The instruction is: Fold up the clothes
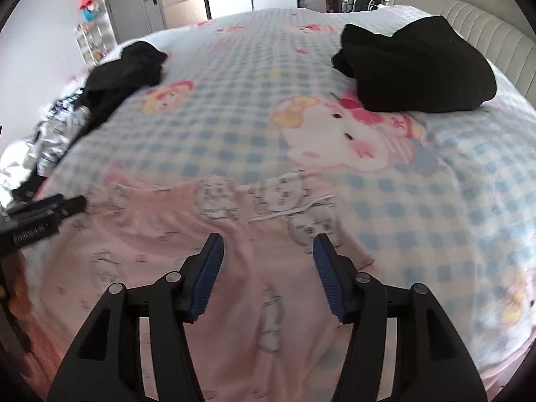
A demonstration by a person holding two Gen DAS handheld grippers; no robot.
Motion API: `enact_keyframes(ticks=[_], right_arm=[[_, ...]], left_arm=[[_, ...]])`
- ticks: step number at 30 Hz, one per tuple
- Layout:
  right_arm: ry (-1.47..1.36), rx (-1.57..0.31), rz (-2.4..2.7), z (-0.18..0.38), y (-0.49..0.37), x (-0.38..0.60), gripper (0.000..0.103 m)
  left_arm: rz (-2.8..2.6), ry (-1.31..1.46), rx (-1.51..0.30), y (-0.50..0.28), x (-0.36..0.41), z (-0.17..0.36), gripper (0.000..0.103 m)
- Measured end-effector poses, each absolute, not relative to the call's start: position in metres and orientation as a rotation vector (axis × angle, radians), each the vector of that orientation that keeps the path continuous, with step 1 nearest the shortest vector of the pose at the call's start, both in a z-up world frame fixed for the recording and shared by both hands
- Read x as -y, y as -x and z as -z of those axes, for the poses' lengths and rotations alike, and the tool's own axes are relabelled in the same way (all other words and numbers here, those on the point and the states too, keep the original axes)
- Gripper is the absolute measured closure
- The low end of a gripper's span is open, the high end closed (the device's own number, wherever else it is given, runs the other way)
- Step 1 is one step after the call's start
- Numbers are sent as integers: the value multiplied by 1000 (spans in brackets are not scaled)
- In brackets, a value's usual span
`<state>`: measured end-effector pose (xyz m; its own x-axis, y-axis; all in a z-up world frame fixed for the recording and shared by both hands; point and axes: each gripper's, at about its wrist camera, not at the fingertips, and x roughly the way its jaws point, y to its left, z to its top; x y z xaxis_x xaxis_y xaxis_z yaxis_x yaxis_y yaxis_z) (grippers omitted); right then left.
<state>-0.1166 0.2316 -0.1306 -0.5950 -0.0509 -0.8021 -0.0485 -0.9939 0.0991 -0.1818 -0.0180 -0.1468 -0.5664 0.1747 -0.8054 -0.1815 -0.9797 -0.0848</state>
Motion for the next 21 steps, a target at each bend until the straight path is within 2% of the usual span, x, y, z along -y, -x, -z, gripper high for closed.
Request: enact_keyframes(ticks=[5,9,11,16,19,21], right_arm=[[-1497,116,2774,146,121,-222,47],[-1509,335,2760,145,117,-251,47],[-1483,405,2778,135,115,-263,47],[-1413,387,2844,118,110,-272,46],[-1478,252,2803,129,121,-257,46],[-1480,232,2770,137,122,-246,46]], left_arm=[[-2609,1423,-152,187,-3,169,36],[-2676,1448,-215,189,12,172,30],[-2694,1433,-173,186,15,164,30],[-2622,1330,-25,170,7,143,31],[-2522,1298,-33,165,-22,146,31],[-2486,1321,-51,166,-38,155,31]])
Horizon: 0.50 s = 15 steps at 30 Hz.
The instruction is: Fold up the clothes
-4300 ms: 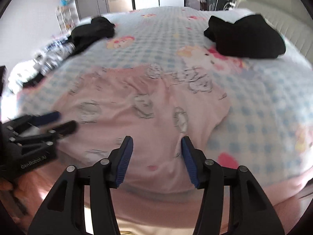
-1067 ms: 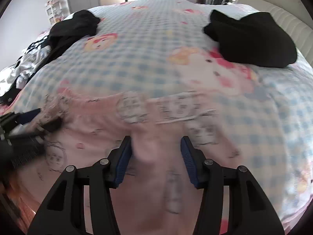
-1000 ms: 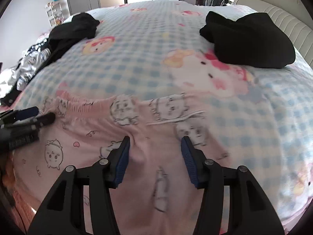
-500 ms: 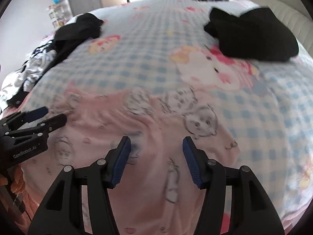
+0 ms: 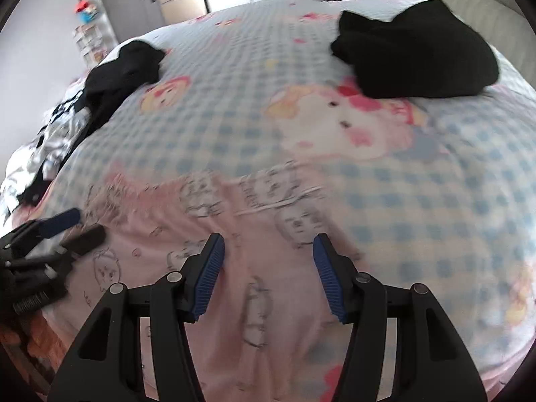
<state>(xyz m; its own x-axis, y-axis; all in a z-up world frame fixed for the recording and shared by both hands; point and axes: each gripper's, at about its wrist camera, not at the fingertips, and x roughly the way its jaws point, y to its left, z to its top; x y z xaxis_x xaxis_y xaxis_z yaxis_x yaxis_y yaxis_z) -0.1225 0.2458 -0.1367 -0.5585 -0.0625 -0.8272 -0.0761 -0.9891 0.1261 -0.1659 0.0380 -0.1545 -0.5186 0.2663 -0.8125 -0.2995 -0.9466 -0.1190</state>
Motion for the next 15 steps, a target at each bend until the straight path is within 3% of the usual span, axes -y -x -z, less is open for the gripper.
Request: enact_keyframes(ticks=[7,11,15], right_arm=[[1438,-153,-2694,149,121,-245,48],[1396,-225,-2711,136,117,-255,48],[1328,-208,-2767,124,113,-240,47]], left_arm=[[-2617,1399,-218,176,-29,169,33],[-2699,1425,-93,188,18,159,34],[-2612,1327,-64,185,15,149,34]])
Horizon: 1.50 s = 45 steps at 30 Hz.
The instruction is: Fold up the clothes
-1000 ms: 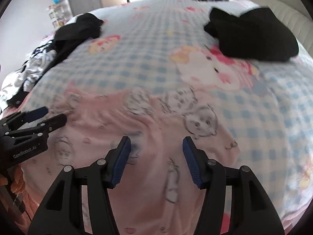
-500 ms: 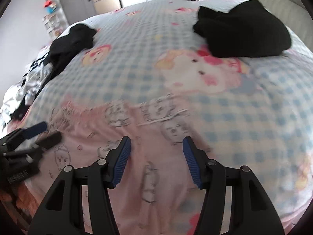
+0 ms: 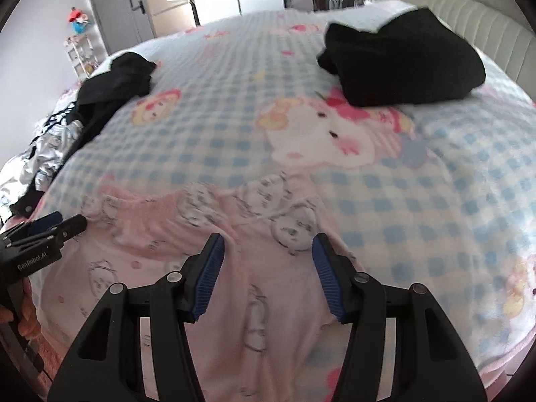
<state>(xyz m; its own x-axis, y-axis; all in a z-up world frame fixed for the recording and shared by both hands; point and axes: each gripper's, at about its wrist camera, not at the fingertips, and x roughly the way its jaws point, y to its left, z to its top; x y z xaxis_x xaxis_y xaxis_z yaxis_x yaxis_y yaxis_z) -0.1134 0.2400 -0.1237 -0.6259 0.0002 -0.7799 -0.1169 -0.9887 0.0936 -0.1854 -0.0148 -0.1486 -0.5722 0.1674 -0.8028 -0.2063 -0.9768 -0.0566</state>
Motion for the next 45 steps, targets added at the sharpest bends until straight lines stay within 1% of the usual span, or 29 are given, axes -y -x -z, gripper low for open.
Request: enact_keyframes(ticks=[2,5,6,8,9,11,16,19,22,26,27,30,32,33,35,36,39,40,42,45], right_arm=[[1338,-194,-2799,124,116,-228,46],[1381,-21,-2662,139,133,-213,46],[1407,-26,-2644,145,139,-215,46],[1456,-170,-2654,145,141,-228,46],[1447,-230,-2677,140,136,-235,46],[1412,-322,-2720,128,124,-245,44],[1294,-442,-2654,131,77,-258,43],[1237,-482,-2601,133,48,-268,43],[1254,-487,-2552,132,32,-285,43],[1288,-480,-2629,124,17,-282,43],[1299,-462,-2661,123,15,-276,43],[1394,-360,-2702,133,19,-250,44],[1462,-235,-2620,146,24,-239,45],[1459,-251,-2611,148,22,-241,45],[1435,-319,-2603,148,14,-249,45],[1417,-347,-2598,146,11,-254,45],[1340,-354,-2565,138,4,-265,46],[1321,-373,-2568,134,2,-268,46],[1310,-446,-2592,131,-4,-272,46],[1337,-436,-2636,132,-6,-264,46]], left_arm=[[-2562,1309,-114,186,-2,150,34],[-2603,1396,-196,203,-9,163,34],[-2618,1428,-166,209,-3,165,34],[-2622,1457,25,214,21,159,34],[-2641,1421,93,207,29,152,36],[-2653,1314,153,182,34,137,36],[-2650,1257,-5,125,8,140,36],[-2635,1300,-23,105,6,149,36],[-2667,1358,-81,102,17,156,36],[-2686,1410,122,102,51,152,36],[-2695,1414,133,101,55,151,36],[-2733,1459,84,97,63,157,35],[-2754,1484,69,95,69,161,35],[-2765,1489,86,94,75,161,35],[-2820,1501,27,89,82,159,35],[-2834,1501,30,87,87,159,36],[-2797,1459,220,79,103,156,36],[-2795,1437,243,76,104,155,36],[-2784,1411,239,73,102,155,36],[-2722,1390,219,71,92,157,40]])
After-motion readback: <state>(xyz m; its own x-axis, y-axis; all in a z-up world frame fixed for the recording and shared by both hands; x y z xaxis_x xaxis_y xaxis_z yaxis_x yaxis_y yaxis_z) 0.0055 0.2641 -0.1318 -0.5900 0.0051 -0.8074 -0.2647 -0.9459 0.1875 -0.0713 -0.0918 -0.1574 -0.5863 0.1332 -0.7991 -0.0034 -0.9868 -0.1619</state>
